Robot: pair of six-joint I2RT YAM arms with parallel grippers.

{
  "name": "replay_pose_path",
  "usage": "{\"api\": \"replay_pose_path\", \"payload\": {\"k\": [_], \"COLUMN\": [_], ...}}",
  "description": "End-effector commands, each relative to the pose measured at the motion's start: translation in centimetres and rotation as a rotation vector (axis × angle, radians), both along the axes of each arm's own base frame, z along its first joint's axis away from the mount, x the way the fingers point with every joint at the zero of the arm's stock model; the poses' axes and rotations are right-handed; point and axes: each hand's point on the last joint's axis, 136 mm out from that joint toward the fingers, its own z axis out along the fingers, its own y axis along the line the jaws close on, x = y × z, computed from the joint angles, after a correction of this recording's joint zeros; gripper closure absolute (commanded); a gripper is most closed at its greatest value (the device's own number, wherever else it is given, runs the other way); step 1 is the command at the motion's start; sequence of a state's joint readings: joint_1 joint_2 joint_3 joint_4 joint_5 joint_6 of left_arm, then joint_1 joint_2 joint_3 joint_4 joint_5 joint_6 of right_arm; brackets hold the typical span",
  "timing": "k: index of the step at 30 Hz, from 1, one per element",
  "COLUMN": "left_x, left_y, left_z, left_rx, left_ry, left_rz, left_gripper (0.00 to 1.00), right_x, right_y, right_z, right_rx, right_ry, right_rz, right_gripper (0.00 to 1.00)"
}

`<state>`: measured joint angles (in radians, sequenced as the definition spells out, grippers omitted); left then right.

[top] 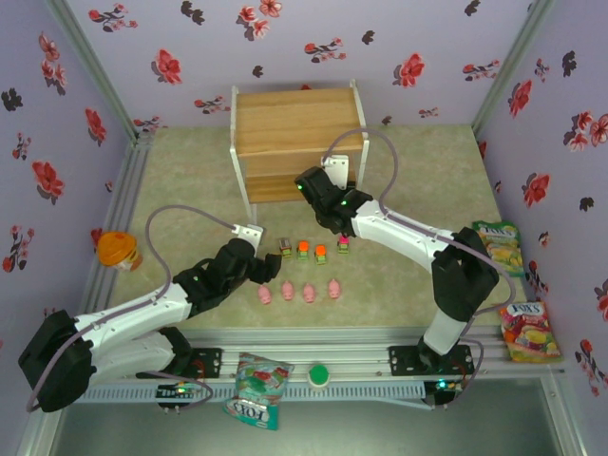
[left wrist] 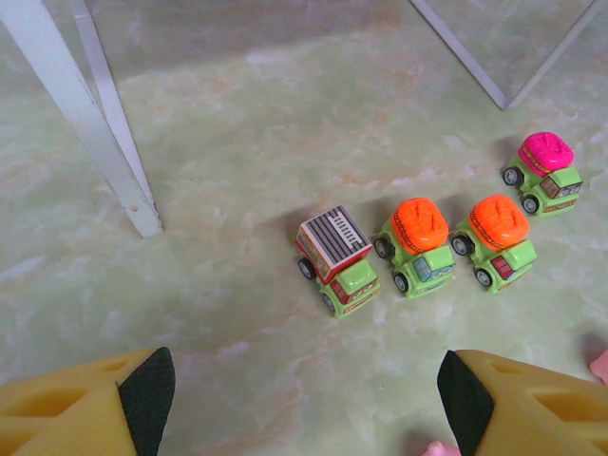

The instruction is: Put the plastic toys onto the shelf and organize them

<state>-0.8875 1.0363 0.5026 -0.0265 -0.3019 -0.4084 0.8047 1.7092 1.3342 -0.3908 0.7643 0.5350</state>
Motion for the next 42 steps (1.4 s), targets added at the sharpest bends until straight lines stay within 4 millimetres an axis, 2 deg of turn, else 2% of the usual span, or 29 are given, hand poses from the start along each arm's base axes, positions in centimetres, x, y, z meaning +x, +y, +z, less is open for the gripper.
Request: {"api": "replay_pose_path", "payload": {"k": [1,11,22,31,42], "left_x": [0.1,0.1,0.1,0.2,0.2], "left_y": [-0.7,-0.6,-0.5,-0.3,-0.4], "left_z": [1.3,1.4,1.4,1.7,1.2], "left_rx": [-0.009,-0.011,-0.011,-0.013,-0.010], "left_ry": [-0.027,-0.029,-0.033,-0.040,-0.023], "left_rz": [-0.026,-0.025,-0.020,-0.008,-0.002], "left_gripper": [0.22,0.22,0.22,0.22,0.22], "right_x": [-0.1,-1.7,-4.6,-8.1,-13.1], "right_y": [-0.1,0.6,-0.2,-1.2,-2.5], "right_z": [1.9,3.0,3.6,3.1,1.0], "right_rx": [0.019,0.024,0.049,0.092,0.122], "right_ry": [-0.044,-0.068,-0.074,-0.018,0.049], "right_rz": [-0.029,-0.015,-0.011,0.051,0.105], "right_gripper": [0.56,0.55,0.55,0.54,0.54]}}
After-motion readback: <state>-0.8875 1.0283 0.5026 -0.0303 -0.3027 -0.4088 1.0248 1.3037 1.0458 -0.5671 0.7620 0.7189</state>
